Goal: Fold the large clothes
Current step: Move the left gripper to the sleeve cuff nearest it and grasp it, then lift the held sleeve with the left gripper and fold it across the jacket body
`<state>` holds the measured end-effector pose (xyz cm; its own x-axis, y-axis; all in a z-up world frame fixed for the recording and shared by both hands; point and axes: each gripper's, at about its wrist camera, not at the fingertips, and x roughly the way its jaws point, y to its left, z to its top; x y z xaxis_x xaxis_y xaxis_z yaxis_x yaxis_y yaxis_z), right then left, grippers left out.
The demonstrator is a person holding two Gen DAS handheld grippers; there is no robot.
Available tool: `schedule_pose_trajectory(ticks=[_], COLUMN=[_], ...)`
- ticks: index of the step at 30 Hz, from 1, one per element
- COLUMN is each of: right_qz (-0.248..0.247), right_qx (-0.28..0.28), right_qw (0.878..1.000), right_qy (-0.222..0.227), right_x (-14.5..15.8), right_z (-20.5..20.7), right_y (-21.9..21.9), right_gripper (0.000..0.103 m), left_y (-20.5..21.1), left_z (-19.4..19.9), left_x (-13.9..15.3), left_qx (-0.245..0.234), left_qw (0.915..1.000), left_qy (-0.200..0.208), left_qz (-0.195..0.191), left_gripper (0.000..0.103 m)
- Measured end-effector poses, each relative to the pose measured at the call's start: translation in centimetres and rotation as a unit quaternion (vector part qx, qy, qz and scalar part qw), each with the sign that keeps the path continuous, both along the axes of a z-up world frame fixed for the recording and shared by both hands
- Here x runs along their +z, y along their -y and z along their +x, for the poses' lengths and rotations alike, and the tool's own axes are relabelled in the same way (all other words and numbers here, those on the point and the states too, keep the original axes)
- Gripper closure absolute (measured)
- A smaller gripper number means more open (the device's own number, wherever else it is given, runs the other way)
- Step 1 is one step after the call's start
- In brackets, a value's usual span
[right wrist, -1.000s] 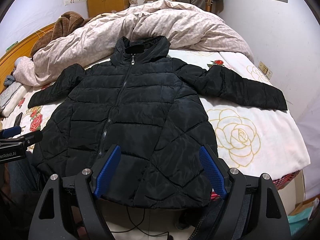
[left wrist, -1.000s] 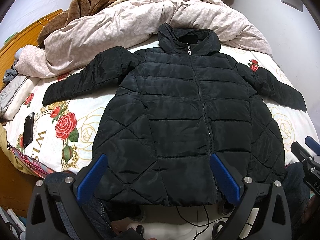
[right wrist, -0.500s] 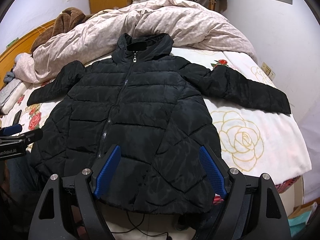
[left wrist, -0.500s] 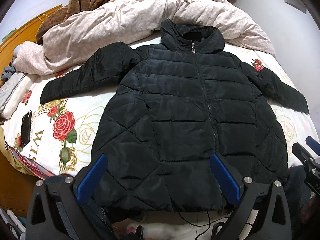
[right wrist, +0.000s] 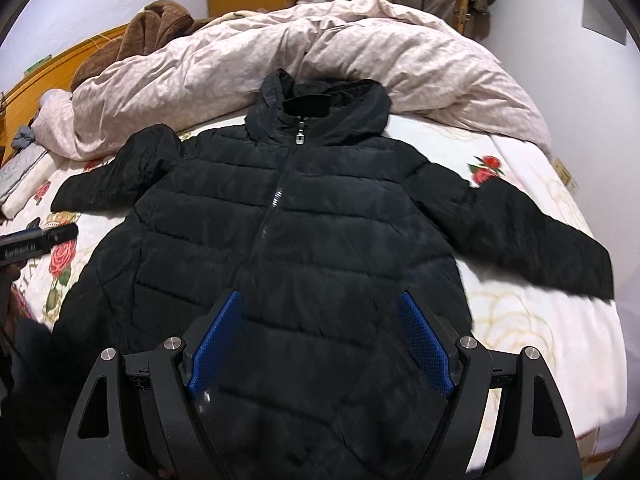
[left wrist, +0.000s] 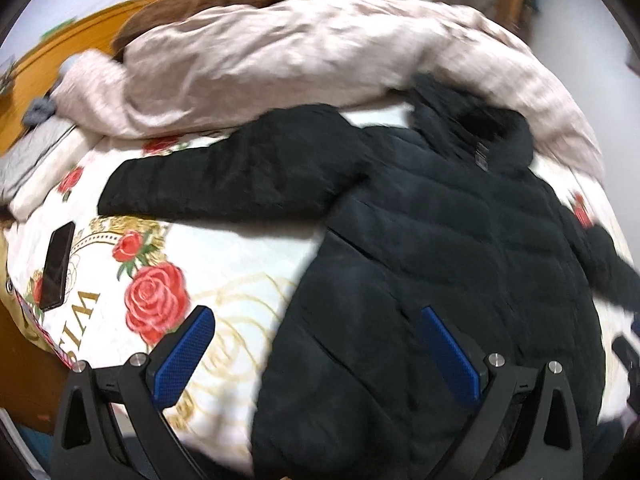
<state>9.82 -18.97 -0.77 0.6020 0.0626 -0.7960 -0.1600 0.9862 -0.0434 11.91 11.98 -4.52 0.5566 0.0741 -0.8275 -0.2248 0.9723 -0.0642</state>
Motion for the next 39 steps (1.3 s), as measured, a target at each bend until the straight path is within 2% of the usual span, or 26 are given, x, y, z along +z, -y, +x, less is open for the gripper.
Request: schedule_pose_trajectory(ticks=[5, 9, 11, 18, 25, 27, 28, 29, 30, 31, 32, 35, 37, 39], right_qz=[0.004, -0.001, 0.001, 0.001, -0.008, -0.009, -0.012, -0.014, -0.016, -0.017, -0.018, -0.023, -0.022, -0.018], right_qx=[0.014, 0.028, 0.033, 0.042, 0.033, 0.031, 0.027, 0.025, 0.022, 0.02, 0.019, 0.013, 0.007, 0.0], right_qw=[1.0, 0.999, 0.999, 0.996, 0.995, 0.994, 0.994, 0.994, 0.994, 0.994, 0.994, 0.994, 0.994, 0.995], right_qy=[-0.014, -0.026, -0.041, -0.073, -0.098, -0.1, -0.102, -0.104, -0.106, -0.107, -0.107, -0.106, -0.106, -0.103], right_x=[-1.3, -2.6, -3.5, -5.7, -7.7, -7.9, -8.1, -8.2, -8.3, -8.3, -8.3, -8.2, -8.0, -7.7], right_z=[3.5, 5.5, 6.6, 8.3, 9.3, 9.5, 9.6, 9.7, 9.7, 9.7, 9.6, 9.4, 9.1, 8.4], right_y=[-1.8, -3.3, -3.9, -5.0, -5.1, -4.9, -4.8, -4.6, -4.5, -4.3, -4.2, -3.5, -2.9, -2.1], right_gripper=[0.022, 0.022, 0.022, 0.022, 0.022, 0.022, 0.022, 0.022, 0.023, 0.024, 0.026, 0.033, 0.039, 0.04], left_y=[-5.2, -10.2, -12.5, -20.1, -25.0, -25.2, -25.1, -25.0, -25.0, -25.0, -24.9, -24.4, -23.9, -22.7], left_z=[3.1, 5.5, 6.3, 9.4, 10.9, 11.4, 11.7, 11.9, 12.1, 12.3, 12.4, 12.4, 12.0, 11.4], left_x=[-1.8, -4.1, -5.0, -9.0, -12.6, -12.8, -12.7, -12.7, -12.7, -12.5, -12.0, -9.9, -7.3, -4.2], left_qx=[0.053, 0.083, 0.105, 0.176, 0.242, 0.237, 0.233, 0.229, 0.225, 0.221, 0.216, 0.205, 0.189, 0.168], left_qw=[0.9985, 0.996, 0.9938, 0.981, 0.9639, 0.9665, 0.9689, 0.9703, 0.9708, 0.9715, 0.9721, 0.9736, 0.9753, 0.977], left_qy=[-0.006, -0.012, -0.012, -0.009, 0.002, 0.016, 0.022, 0.031, 0.037, 0.041, 0.045, 0.059, 0.08, 0.105], left_qz=[0.01, -0.029, -0.036, -0.081, -0.112, -0.096, -0.079, -0.073, -0.073, -0.077, -0.079, -0.08, -0.082, -0.078], left_gripper=[0.004, 0.004, 0.004, 0.005, 0.01, 0.011, 0.022, 0.039, 0.047, 0.068, 0.08, 0.086, 0.087, 0.088])
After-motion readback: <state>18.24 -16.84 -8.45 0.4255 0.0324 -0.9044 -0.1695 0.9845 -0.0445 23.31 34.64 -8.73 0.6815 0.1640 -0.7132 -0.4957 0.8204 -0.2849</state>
